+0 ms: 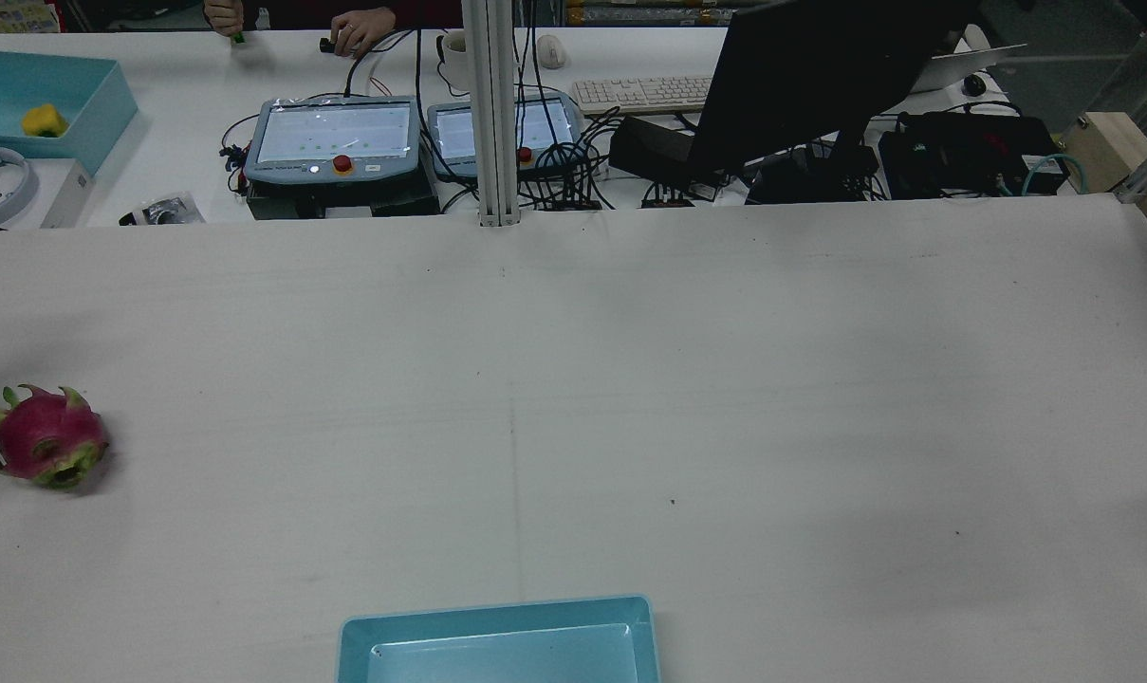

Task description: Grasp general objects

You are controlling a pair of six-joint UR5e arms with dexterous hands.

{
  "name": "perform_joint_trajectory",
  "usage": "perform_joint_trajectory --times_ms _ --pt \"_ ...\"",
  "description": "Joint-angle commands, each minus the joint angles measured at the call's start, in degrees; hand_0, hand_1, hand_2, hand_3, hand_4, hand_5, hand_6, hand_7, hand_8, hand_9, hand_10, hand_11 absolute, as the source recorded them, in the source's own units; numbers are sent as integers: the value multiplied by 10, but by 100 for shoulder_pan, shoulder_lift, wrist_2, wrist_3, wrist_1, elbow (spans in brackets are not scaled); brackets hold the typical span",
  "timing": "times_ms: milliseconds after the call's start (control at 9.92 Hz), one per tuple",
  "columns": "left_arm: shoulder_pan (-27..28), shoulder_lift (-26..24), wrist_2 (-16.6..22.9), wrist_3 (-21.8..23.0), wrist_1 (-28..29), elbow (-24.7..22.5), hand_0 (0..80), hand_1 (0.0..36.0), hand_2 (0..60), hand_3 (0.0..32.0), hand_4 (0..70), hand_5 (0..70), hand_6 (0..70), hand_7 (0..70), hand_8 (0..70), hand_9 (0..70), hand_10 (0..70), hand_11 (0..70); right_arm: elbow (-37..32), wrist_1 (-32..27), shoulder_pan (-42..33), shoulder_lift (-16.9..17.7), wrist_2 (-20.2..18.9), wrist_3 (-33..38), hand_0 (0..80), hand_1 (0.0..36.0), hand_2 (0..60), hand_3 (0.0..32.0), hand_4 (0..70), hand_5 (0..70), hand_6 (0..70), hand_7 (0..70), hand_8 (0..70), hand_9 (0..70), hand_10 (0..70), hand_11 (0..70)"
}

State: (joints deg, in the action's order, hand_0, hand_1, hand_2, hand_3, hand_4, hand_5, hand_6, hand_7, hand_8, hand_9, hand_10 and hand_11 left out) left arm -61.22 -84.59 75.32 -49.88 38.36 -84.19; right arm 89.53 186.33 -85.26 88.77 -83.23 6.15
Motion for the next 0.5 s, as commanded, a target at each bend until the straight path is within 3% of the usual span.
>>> perform_joint_trajectory --times_ms 0,101,202,303,403 --pt "-39 100 778 -302 -839 -1057 486 75 0 4 143 0 7 43 12 0 0 2 3 0 0 0 0 0 0 0 0 0 0 0 0 0 0 0 0 0" --pt "-83 83 974 -295 -1735 -1709 499 87 0 0 178 1 20 64 11 0 0 0 3 0 0 0 0 0 0 0 0 0 0 0 0 0 0 0 0 0" --pt "-275 31 1316 -269 -2301 -2028 514 99 0 86 123 0 9 62 10 0 0 0 3 0 0 0 0 0 0 0 0 0 0 0 0 0 0 0 0 0" --pt "-616 -187 1798 -294 -2724 -2127 527 113 0 254 20 0 0 59 7 0 0 0 3 0 0 0 0 0 0 0 0 0 0 0 0 0 0 0 0 0" --pt "-915 -668 2176 -434 -3102 -2128 522 107 0 246 0 0 0 33 7 0 0 0 3 0 0 0 0 0 0 0 0 0 0 0 0 0 0 0 0 0"
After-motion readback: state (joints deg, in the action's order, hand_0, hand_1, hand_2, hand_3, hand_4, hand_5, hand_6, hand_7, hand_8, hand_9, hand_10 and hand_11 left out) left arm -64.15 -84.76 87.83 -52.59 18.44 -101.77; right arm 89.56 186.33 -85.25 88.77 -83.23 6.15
